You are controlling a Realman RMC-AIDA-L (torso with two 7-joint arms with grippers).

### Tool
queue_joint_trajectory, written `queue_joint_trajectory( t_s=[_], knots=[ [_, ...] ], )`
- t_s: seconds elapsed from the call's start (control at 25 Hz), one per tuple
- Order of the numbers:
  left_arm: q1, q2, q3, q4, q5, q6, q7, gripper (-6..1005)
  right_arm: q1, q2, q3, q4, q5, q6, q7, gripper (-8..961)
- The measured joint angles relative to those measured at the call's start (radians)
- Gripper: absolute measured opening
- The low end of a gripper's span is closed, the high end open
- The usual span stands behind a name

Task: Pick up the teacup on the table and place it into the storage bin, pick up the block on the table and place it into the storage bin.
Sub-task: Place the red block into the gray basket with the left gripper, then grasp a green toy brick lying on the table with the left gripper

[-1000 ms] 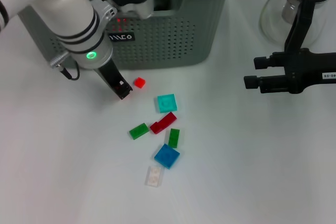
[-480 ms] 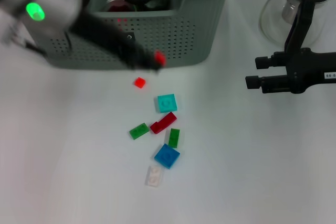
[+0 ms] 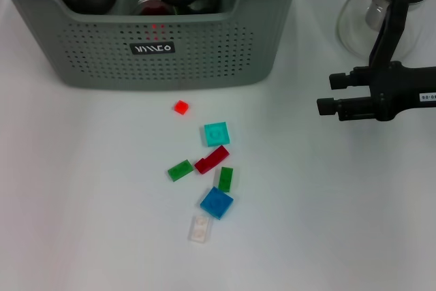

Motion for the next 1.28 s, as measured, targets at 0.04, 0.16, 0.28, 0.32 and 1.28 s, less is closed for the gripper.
queue_joint_trajectory(
  t_s=[0.04,0.16,0.28,0.32,1.28],
  knots=[
    [-0.005,0.004,0.0,-0.023,0.011,-0.031,0.0,263,0.0,0.0,-0.001,0.0,0.0,0.0,0.003,748],
    [-0.014,0.008,0.003,-0.069,0.04,-0.104,0.0,273,-0.001,0.0,-0.001,0.0,0.0,-0.003,0.006,748],
    [-0.018,0.012,0.004,-0.09,0.056,-0.136,0.005,283,-0.004,0.0,0.002,0.0,0.0,-0.004,0.007,748],
    [-0.019,0.013,0.004,-0.085,0.056,-0.13,0.006,286,-0.004,0.0,0.002,0.0,0.0,-0.005,0.007,749],
    [0.112,-0.176,0.291,0.025,0.0,0.315,0.465,948,0.001,0.001,0.002,0.016,0.0,0.017,0.007,748]
  ],
)
